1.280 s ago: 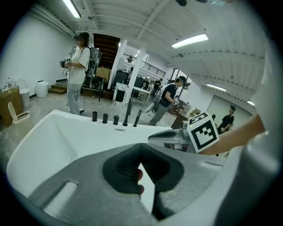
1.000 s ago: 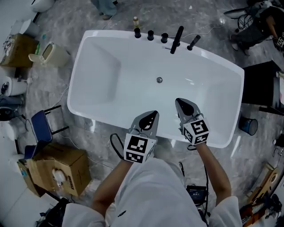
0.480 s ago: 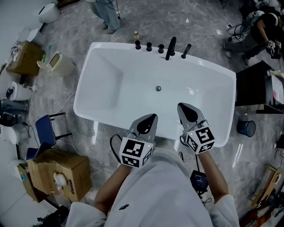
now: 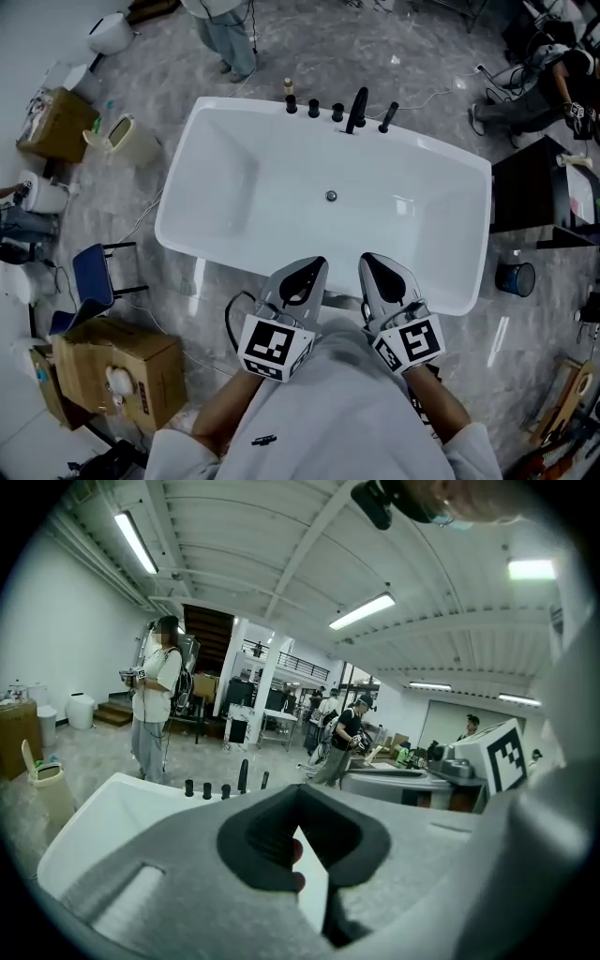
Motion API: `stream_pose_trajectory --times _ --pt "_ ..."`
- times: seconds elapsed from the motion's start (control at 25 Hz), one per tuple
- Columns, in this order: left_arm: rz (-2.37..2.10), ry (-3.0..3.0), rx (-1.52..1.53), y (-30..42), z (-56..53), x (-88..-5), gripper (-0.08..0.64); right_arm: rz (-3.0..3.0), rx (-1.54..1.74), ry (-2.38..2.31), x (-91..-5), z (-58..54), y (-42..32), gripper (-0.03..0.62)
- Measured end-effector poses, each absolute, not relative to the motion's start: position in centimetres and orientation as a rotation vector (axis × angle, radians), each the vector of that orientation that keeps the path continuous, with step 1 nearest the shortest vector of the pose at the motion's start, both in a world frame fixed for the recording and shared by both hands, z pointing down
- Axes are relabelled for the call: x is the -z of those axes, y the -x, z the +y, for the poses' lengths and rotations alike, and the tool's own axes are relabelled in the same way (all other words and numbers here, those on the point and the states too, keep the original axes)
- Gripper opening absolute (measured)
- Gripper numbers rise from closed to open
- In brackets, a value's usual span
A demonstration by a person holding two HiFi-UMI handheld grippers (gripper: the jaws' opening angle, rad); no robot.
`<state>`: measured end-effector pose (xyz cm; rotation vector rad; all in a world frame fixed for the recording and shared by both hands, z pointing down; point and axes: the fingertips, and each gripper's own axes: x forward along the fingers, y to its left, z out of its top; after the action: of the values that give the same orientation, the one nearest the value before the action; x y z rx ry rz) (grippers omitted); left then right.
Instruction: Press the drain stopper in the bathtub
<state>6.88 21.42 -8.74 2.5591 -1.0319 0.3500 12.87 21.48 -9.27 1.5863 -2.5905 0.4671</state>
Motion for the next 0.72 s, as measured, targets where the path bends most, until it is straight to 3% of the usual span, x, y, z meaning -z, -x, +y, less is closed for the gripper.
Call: stream_pose_trajectory --times 0.72 --pt "-1.044 -2.580 -0.403 -7.5 23.3 7.3 -0.002 -2.557 -0.477 -1.722 8.9 24.8 -12.5 -0.006"
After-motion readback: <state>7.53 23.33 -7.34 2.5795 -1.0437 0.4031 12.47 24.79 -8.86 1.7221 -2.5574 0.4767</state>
